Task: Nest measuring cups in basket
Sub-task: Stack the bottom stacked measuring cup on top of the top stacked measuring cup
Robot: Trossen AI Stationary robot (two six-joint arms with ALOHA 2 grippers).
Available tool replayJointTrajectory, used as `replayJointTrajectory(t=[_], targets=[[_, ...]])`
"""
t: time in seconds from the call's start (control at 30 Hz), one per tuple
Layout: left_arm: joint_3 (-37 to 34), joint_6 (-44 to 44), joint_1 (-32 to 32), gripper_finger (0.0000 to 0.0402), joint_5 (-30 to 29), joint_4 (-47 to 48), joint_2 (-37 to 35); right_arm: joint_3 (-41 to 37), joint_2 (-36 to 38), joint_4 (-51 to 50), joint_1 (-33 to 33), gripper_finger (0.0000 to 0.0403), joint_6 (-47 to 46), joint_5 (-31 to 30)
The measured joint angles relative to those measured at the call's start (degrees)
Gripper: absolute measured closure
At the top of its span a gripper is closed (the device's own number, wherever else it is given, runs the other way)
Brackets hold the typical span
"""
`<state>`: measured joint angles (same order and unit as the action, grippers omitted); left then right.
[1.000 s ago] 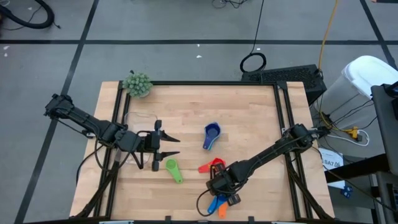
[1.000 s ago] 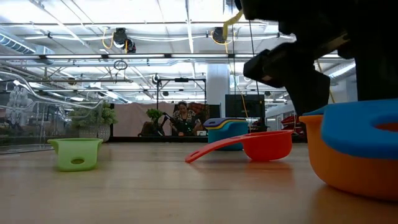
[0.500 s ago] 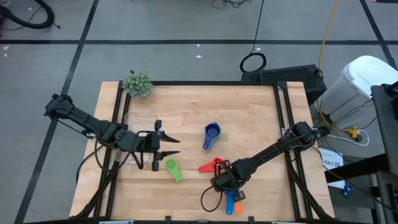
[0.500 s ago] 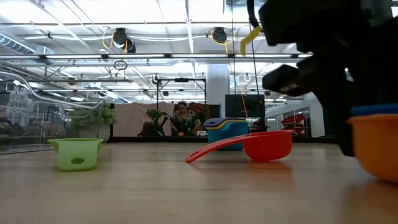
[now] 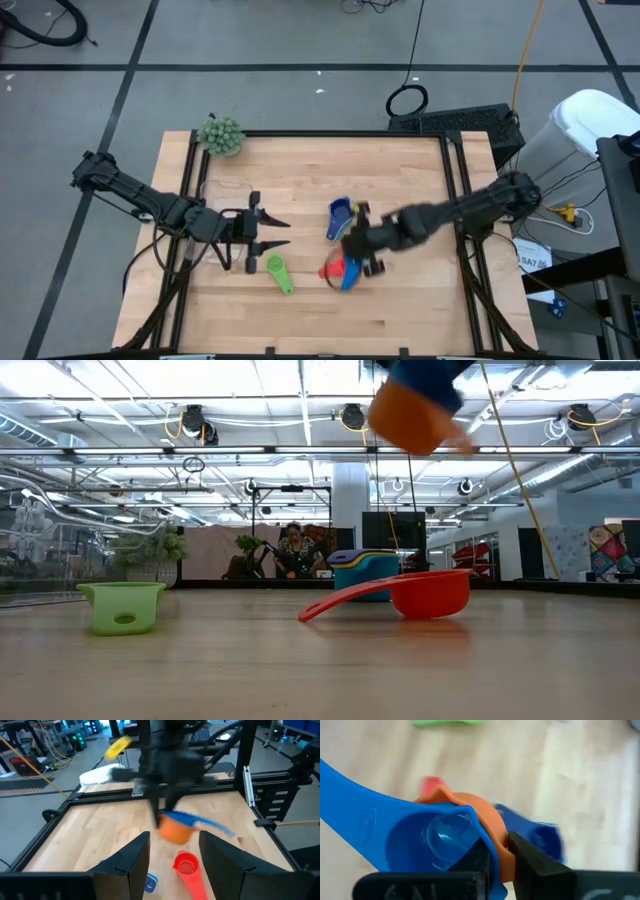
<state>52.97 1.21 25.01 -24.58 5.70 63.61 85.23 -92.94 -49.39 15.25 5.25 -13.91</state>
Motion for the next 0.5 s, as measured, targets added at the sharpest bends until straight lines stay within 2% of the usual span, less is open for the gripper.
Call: replayJointTrajectory(t=[0.13, 0.27, 0.5], targets=[[0.00, 0.04, -0.06, 0.0229, -0.02, -0.03, 0.00, -0.02, -1.79, 1.91, -7.71, 0.0372, 8.63, 0.90], [0.00, 0.88, -0.06, 0.0229, -0.02, 0.01, 0.00, -0.03, -4.08, 4.58, -14.40, 0.0372, 15.55, 4.38], [0.00, 0.77, -0.29, 0.0229, -0.02, 0.02, 0.00, 1.22, -7.11, 6.69, -22.47, 0.0372, 21.88, 9.80]])
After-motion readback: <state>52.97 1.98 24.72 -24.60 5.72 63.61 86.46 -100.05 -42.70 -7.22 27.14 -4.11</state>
